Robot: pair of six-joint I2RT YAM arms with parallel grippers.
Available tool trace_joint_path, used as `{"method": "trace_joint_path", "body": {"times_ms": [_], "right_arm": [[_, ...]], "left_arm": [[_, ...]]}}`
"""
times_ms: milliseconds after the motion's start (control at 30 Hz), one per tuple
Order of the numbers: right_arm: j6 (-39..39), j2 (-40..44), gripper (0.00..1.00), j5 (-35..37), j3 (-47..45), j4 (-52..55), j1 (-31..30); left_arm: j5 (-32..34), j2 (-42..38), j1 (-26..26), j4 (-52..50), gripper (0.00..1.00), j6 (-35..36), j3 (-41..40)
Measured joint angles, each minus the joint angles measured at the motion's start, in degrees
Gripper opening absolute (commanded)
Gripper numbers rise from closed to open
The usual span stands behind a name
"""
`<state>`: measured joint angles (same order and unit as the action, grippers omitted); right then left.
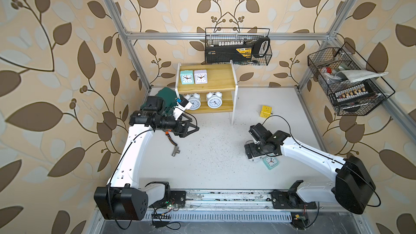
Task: Place the alarm clocks on the shelf by style
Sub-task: Pick up the alarm from the center of the board.
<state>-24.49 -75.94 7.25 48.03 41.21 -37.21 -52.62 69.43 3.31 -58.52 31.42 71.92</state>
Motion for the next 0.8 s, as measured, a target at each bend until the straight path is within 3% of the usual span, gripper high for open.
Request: {"method": "trace_joint_path", "body": {"times_ms": [800], "right_arm": [[0.0,0.1,0.99,-1.6,-1.0,-2.1,0.9]], "left_arm": [[0.0,0.0,0.0,0.0,0.83,0.0,0.0]]}}
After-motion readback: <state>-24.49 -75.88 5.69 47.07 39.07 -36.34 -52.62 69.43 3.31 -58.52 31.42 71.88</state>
